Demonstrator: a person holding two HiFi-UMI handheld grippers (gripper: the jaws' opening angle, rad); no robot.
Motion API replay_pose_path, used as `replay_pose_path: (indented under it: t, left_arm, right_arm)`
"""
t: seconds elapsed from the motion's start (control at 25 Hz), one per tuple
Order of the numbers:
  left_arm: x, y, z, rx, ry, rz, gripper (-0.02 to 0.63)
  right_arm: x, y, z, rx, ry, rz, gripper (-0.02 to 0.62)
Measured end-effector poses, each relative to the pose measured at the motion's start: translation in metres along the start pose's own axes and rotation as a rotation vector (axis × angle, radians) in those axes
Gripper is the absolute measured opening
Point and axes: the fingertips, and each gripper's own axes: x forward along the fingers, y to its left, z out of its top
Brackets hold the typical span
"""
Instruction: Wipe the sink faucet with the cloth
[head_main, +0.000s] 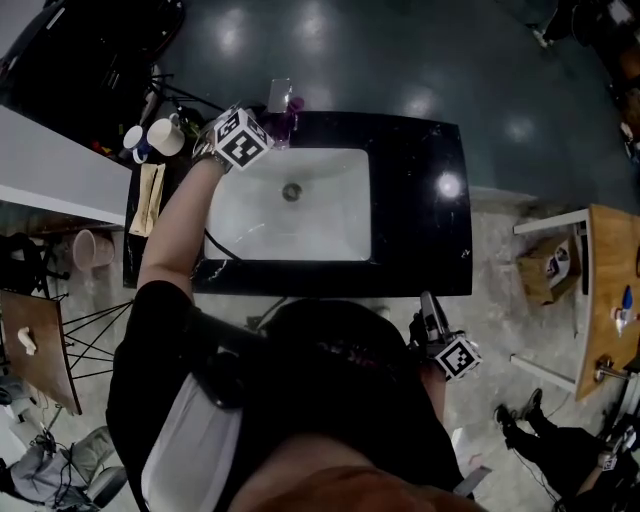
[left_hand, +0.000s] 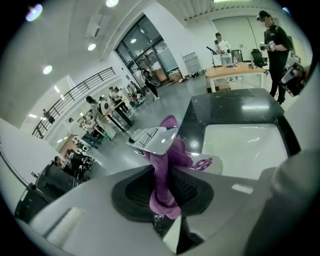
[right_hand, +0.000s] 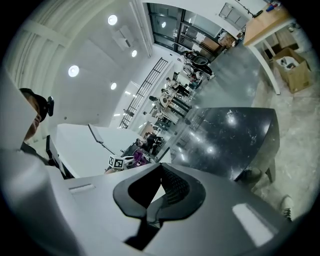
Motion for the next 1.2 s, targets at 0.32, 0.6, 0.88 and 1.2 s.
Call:
replay_pose_path:
  t: [0.32,0.6,0.88,1.2]
  left_arm:
    - [-0.06,-0.067,-0.021,-0.299,-0.115,-0.228,0.078]
    - [-0.094,0.011,-0.019,-0.927,-0.446,-0.249,0.077]
    - [-0.035,0.054,-0.007,-1.199,-0.548,-0.359,0.077]
    - [0.06,0.02,-0.042,-1.118,-0.212,-0.332,0.077]
  right_arm:
    - [0.025,0.008,-0.012,-0.007,0.062,0.073,0.011]
    - [0.038,0.012,-0.023,0.005,0.092,0.082,0.011]
    - [0.026,0.009,-0.024,0.005,0.059,0.002,0.011]
    - [0.011,-0.001,-0.033,0.042,-0.003,-0.072,0.011]
